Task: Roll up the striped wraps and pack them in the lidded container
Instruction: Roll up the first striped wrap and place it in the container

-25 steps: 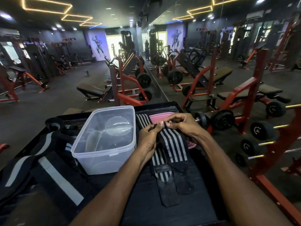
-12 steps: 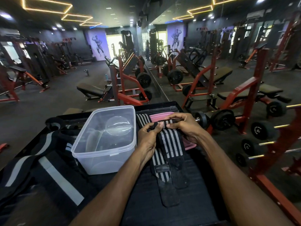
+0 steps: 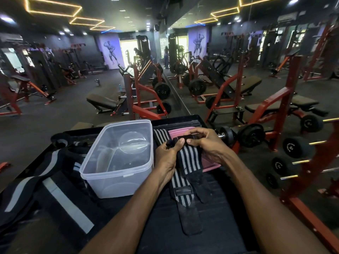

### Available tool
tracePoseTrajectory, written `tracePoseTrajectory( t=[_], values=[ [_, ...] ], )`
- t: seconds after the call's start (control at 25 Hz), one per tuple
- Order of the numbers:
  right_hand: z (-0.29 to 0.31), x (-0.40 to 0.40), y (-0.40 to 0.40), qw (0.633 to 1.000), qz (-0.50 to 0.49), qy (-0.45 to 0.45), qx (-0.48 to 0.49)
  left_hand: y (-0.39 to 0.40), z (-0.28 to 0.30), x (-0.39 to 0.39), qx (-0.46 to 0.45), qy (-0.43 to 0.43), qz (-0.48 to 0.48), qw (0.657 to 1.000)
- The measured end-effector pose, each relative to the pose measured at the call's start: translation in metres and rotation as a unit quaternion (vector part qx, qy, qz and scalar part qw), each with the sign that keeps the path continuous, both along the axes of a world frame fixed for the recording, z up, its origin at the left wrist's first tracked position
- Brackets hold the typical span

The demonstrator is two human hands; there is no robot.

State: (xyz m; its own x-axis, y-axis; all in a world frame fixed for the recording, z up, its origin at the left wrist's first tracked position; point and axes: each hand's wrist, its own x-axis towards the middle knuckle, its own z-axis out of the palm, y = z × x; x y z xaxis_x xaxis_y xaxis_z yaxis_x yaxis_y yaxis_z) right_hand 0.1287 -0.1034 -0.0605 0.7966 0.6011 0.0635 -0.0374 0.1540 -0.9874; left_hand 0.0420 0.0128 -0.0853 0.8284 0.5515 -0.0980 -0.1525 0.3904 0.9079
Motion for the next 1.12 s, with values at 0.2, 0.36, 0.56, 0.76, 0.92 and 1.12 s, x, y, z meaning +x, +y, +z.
tracePoseTrajectory(
  t=[0.2,0.36,0.56,0.76,0.92,1.12],
  values=[
    [-0.001,0.001,-0.002,0.999,0.002,-0.011,-0.036,0.001,-0.001,0.002,0.052,-0.006,0.02,0.998],
    [-0.004,0.003,0.0,1.0,-0.016,-0.018,0.003,-0.001,-0.002,0.003,-0.018,0.0,-0.008,1.0],
    [0.001,0.004,-0.003,0.998,0.033,0.048,0.019,0.004,-0.003,0.003,0.02,-0.023,0.02,0.999],
    [-0.001,0.003,-0.002,1.0,0.002,-0.013,-0.026,0.006,-0.002,0.004,0.039,-0.023,-0.002,0.999],
    [0.001,0.001,-0.004,0.999,-0.009,-0.037,-0.001,0.003,0.001,0.002,-0.005,0.007,-0.023,1.0],
    [-0.002,0.006,-0.001,0.998,0.053,0.033,-0.009,0.008,-0.001,0.003,0.05,-0.028,0.016,0.998]
  ],
)
